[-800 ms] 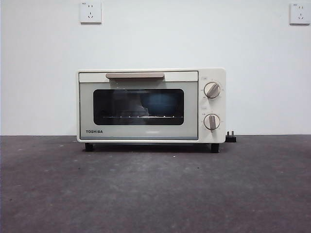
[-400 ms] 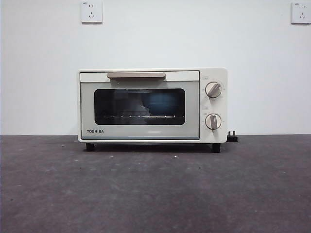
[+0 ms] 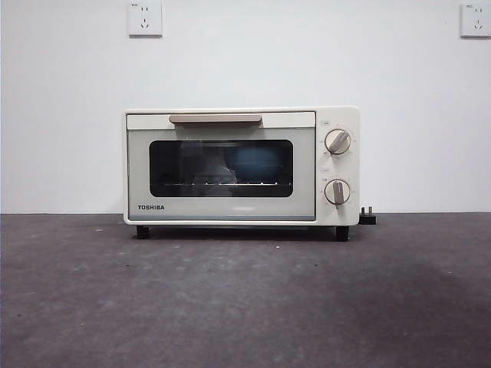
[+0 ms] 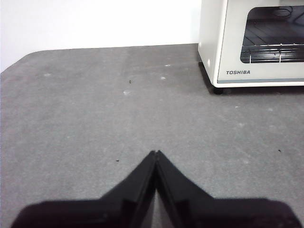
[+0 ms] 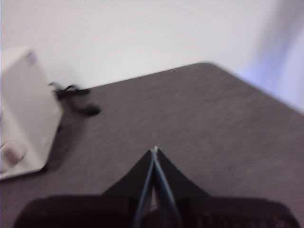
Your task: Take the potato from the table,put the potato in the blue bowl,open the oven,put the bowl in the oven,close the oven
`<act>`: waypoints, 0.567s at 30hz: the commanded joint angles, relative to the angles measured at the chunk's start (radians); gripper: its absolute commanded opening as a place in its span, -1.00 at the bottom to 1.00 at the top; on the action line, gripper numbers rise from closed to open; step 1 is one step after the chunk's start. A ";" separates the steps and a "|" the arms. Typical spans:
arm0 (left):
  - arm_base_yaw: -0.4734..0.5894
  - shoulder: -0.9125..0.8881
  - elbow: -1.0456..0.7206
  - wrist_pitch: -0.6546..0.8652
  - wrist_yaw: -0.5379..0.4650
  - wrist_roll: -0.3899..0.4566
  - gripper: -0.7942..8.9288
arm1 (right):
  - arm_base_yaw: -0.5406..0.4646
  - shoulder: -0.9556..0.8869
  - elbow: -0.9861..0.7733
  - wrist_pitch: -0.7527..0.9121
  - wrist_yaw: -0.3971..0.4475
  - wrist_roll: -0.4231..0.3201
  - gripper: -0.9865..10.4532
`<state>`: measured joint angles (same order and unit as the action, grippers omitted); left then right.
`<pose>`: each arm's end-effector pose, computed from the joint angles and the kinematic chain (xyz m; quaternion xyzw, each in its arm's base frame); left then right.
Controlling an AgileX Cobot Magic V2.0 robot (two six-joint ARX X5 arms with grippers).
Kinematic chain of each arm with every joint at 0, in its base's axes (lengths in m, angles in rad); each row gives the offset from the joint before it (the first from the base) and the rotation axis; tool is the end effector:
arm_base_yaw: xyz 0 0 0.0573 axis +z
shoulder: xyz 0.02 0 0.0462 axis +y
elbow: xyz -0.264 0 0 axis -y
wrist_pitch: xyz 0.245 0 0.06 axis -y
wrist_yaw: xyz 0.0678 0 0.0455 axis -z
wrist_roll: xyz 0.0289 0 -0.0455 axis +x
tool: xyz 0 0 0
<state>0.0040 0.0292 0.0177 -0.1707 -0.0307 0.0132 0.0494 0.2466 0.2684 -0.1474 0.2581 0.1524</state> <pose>0.0969 0.0013 0.1509 0.0078 0.0911 0.0167 0.9957 0.1028 -0.0023 0.2213 0.0660 0.0539 -0.1084 0.9905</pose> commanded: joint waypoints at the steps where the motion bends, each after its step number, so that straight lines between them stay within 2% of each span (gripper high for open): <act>1: -0.001 0.000 -0.010 0.008 0.005 -0.010 -0.84 | -0.011 -0.070 -0.100 0.072 -0.102 0.011 -0.83; 7: -0.001 0.002 -0.010 0.008 0.005 -0.010 -0.84 | -0.011 -0.201 -0.256 0.089 -0.166 0.006 -0.83; 11: -0.001 0.003 -0.010 0.008 0.005 -0.010 -0.84 | -0.012 -0.239 -0.254 -0.040 -0.180 -0.029 -0.83; 17: -0.001 0.011 -0.010 0.008 0.005 -0.010 -0.84 | -0.016 -0.239 -0.254 -0.042 -0.243 -0.116 -0.83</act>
<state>0.0040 0.0395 0.0177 -0.1707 -0.0307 0.0132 0.0368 0.0105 0.0193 -0.1841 0.0177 0.0708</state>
